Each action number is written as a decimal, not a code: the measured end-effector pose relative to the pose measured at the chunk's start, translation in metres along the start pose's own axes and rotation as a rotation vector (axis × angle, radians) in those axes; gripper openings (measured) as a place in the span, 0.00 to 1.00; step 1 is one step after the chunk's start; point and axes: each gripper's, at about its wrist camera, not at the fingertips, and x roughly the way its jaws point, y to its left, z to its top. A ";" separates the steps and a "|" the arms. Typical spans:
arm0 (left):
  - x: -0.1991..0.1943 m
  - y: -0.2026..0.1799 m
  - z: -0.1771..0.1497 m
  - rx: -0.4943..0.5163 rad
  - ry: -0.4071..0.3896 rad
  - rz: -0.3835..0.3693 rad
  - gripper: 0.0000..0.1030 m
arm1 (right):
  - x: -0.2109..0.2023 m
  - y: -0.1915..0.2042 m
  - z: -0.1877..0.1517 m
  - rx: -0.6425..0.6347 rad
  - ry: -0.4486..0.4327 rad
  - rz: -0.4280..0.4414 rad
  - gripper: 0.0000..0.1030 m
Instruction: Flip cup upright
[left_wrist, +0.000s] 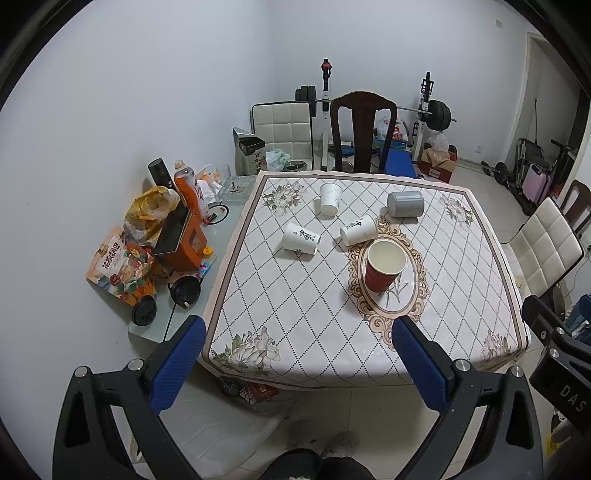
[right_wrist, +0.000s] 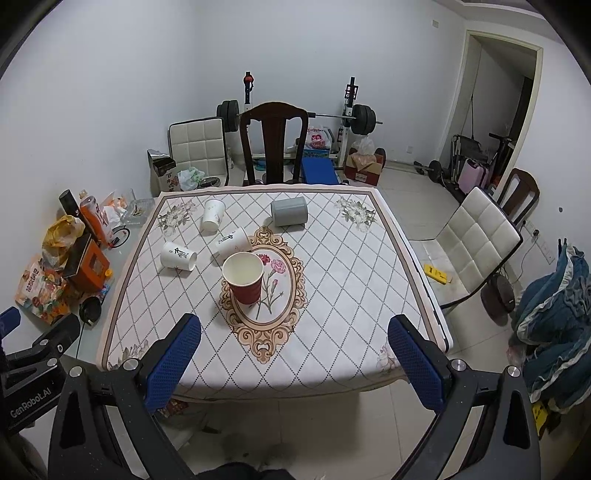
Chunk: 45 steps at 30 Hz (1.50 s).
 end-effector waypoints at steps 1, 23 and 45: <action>0.000 0.000 0.000 0.000 -0.002 0.000 1.00 | -0.001 0.000 0.000 -0.002 0.000 -0.001 0.99; -0.011 0.000 0.005 0.014 -0.027 -0.021 1.00 | -0.004 0.001 0.002 0.000 -0.005 0.002 0.99; -0.010 0.001 0.005 0.015 -0.022 -0.021 1.00 | -0.005 -0.001 0.003 0.001 -0.005 0.001 0.99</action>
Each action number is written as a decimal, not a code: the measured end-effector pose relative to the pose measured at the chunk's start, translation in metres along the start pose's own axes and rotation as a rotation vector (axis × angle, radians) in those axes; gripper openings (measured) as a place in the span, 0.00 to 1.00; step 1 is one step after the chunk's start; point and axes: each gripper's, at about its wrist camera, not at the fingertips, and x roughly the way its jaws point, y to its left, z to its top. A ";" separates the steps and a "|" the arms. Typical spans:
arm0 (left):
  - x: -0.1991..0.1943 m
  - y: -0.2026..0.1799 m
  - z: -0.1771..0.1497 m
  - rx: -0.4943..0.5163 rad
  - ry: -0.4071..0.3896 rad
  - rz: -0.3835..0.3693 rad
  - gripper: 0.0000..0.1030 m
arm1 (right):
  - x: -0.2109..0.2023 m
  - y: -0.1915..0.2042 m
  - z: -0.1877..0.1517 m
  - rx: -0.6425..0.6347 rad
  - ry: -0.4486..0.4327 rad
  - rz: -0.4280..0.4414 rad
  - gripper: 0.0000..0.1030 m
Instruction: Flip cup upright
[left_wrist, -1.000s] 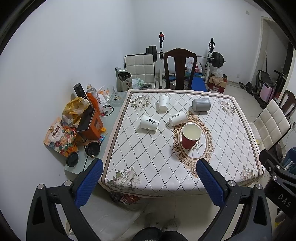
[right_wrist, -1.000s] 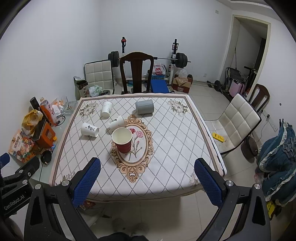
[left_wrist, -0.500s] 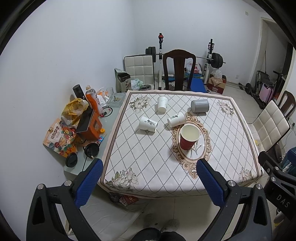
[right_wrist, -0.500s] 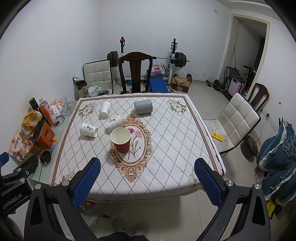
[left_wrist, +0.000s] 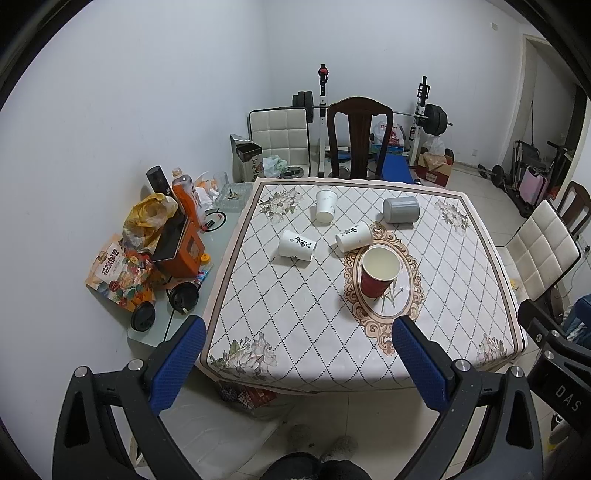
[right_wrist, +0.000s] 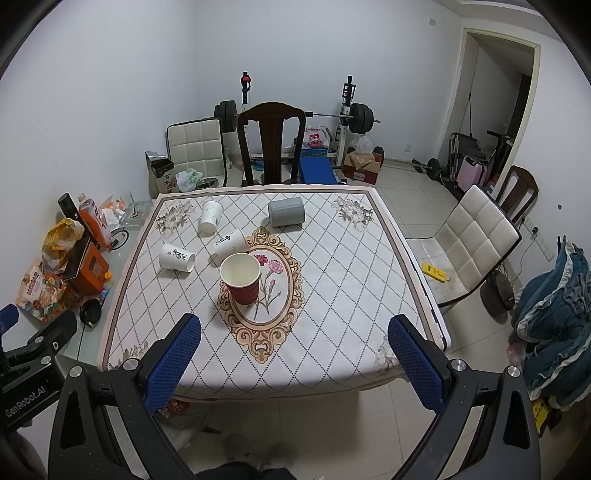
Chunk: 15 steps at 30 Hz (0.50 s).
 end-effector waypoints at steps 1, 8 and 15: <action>0.000 0.000 0.000 0.001 0.000 0.002 1.00 | 0.000 0.000 0.000 0.000 0.000 0.001 0.99; 0.000 0.001 0.000 0.000 0.001 0.002 1.00 | 0.000 0.001 0.000 0.001 0.001 -0.001 0.99; 0.000 0.001 0.000 -0.001 0.001 -0.001 1.00 | 0.000 0.001 0.001 0.000 0.001 0.000 0.99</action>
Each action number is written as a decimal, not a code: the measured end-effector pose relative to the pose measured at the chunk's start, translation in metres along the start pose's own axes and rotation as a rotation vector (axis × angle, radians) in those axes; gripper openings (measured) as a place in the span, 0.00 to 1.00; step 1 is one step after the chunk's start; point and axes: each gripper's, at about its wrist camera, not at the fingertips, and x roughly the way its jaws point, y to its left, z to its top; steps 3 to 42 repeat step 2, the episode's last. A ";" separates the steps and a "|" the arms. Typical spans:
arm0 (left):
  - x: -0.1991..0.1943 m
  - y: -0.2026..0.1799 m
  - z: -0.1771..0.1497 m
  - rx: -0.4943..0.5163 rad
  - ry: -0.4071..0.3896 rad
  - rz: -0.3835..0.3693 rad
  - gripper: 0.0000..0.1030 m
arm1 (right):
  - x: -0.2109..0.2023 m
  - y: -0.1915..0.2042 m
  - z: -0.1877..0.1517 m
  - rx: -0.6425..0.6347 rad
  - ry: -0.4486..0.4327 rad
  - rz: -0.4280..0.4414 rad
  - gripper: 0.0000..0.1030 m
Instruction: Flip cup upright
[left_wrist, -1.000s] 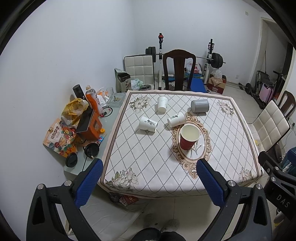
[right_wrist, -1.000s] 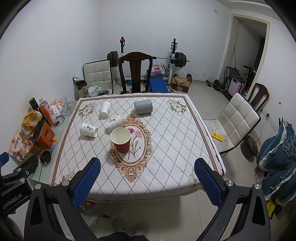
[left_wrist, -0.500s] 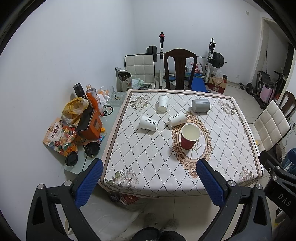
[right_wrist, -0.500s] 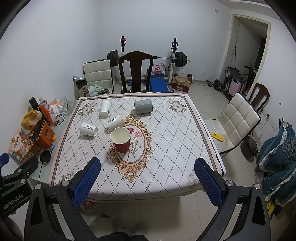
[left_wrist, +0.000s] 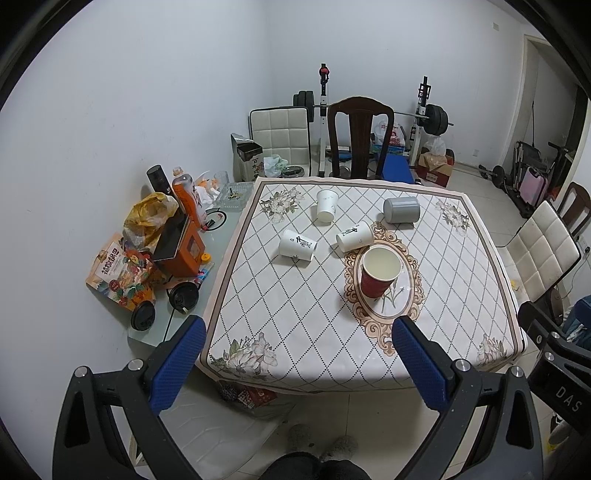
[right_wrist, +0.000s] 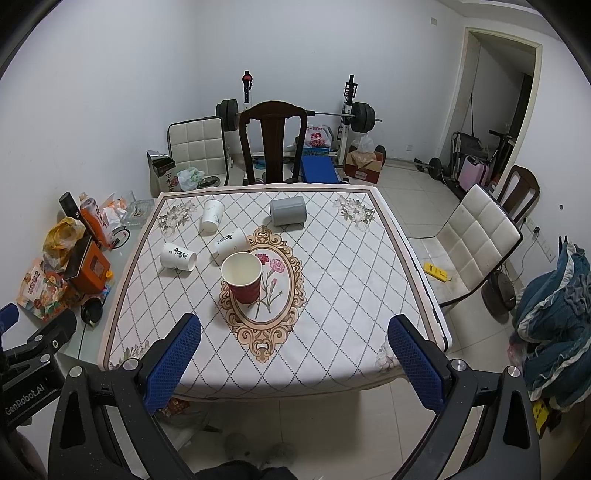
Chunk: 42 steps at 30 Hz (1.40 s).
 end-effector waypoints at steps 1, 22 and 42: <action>0.000 0.000 0.000 0.000 0.002 -0.001 1.00 | 0.000 0.000 0.000 0.001 0.000 0.001 0.99; 0.001 -0.001 -0.001 0.000 0.003 -0.002 1.00 | 0.000 0.000 0.000 0.002 0.002 0.002 0.99; 0.001 -0.001 -0.001 0.000 0.003 -0.002 1.00 | 0.000 0.000 0.000 0.002 0.002 0.002 0.99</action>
